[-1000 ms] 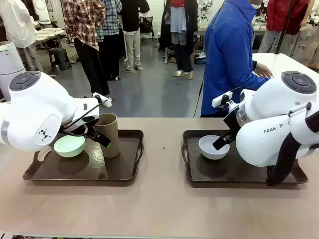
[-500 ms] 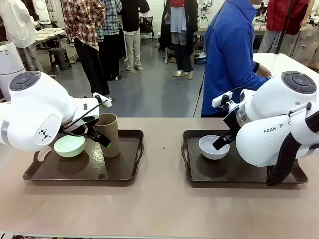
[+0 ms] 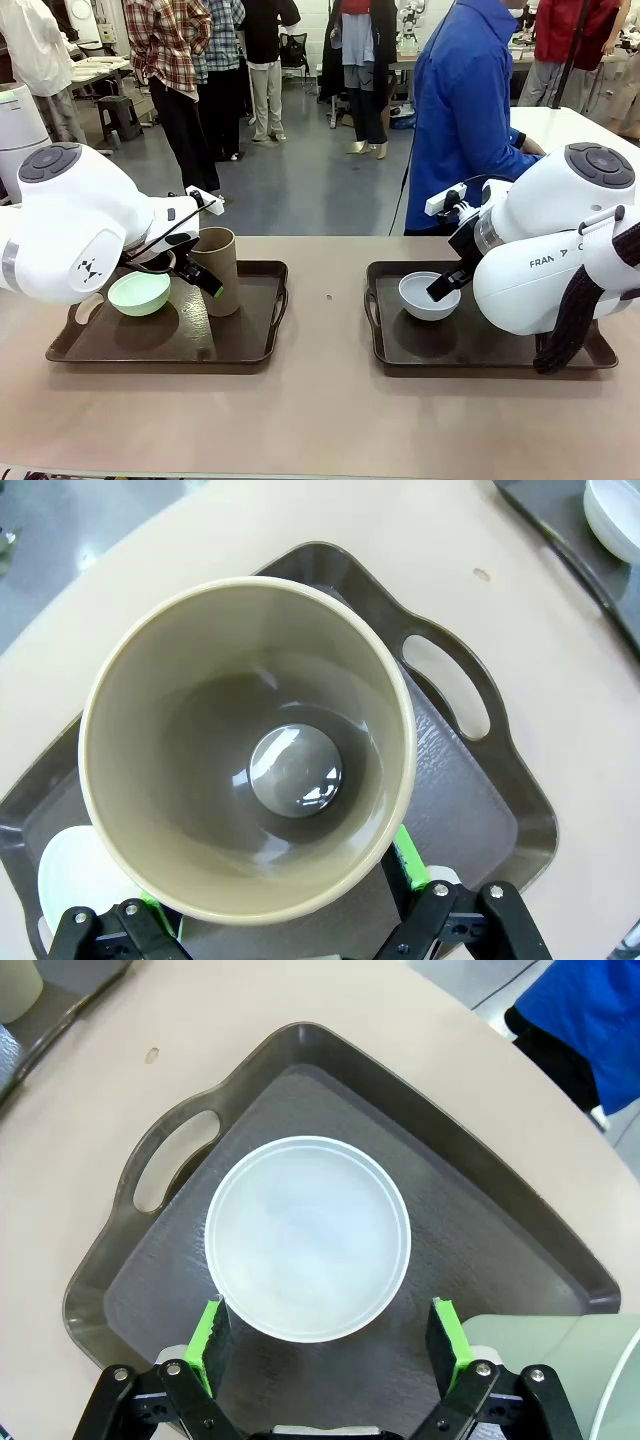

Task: Set up a tray with a mat and arrange the tableware.
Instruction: Pick up the Picnic Bowl and Reusable plastic cup from the Handle tray in front of the human's position and hold them in the air.

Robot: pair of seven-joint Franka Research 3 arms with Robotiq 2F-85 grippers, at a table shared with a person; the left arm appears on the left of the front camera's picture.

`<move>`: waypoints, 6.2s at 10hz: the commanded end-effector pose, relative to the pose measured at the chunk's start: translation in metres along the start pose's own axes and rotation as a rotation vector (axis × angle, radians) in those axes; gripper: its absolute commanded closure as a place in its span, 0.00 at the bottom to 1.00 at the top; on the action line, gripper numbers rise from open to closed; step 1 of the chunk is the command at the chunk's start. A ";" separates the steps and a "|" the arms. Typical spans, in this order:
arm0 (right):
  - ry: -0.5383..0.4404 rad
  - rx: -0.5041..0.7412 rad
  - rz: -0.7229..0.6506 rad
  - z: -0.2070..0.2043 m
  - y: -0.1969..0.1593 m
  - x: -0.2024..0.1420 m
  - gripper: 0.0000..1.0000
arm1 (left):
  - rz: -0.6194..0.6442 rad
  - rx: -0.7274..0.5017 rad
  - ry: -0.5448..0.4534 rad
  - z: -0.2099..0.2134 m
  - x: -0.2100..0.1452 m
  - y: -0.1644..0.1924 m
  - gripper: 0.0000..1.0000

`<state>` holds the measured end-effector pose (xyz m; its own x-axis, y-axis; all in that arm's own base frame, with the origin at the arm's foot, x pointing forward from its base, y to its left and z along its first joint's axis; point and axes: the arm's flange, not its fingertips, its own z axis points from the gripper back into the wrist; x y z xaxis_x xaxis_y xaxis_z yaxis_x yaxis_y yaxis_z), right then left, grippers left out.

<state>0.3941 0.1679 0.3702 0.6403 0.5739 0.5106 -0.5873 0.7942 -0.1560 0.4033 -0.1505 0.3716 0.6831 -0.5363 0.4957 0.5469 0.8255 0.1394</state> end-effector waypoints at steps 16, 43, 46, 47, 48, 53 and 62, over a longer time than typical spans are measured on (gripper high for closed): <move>-0.333 0.523 -0.494 0.131 -0.118 -0.285 0.00 | 0.666 -0.480 -0.133 0.153 -0.101 0.085 0.00; -0.299 0.757 -0.550 0.200 -0.189 -0.312 0.00 | 0.926 -0.789 -0.020 0.090 -0.128 0.146 0.00; -0.299 0.757 -0.550 0.200 -0.189 -0.312 0.00 | 0.926 -0.789 -0.020 0.090 -0.128 0.146 0.00; -0.299 0.757 -0.550 0.200 -0.189 -0.312 0.00 | 0.926 -0.789 -0.020 0.090 -0.128 0.146 0.00; -0.299 0.757 -0.550 0.200 -0.189 -0.312 0.00 | 0.926 -0.789 -0.020 0.090 -0.128 0.146 0.00; -0.299 0.757 -0.550 0.200 -0.189 -0.312 0.00 | 0.926 -0.789 -0.020 0.090 -0.128 0.146 0.00; -0.299 0.757 -0.550 0.200 -0.189 -0.312 0.00 | 0.926 -0.789 -0.020 0.090 -0.128 0.146 0.00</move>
<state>0.2094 -0.1984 0.4110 0.8317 0.0064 0.5552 -0.4711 0.5372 0.6996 0.3513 0.0567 0.4053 0.9678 0.2064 0.1443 0.0019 0.5672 -0.8236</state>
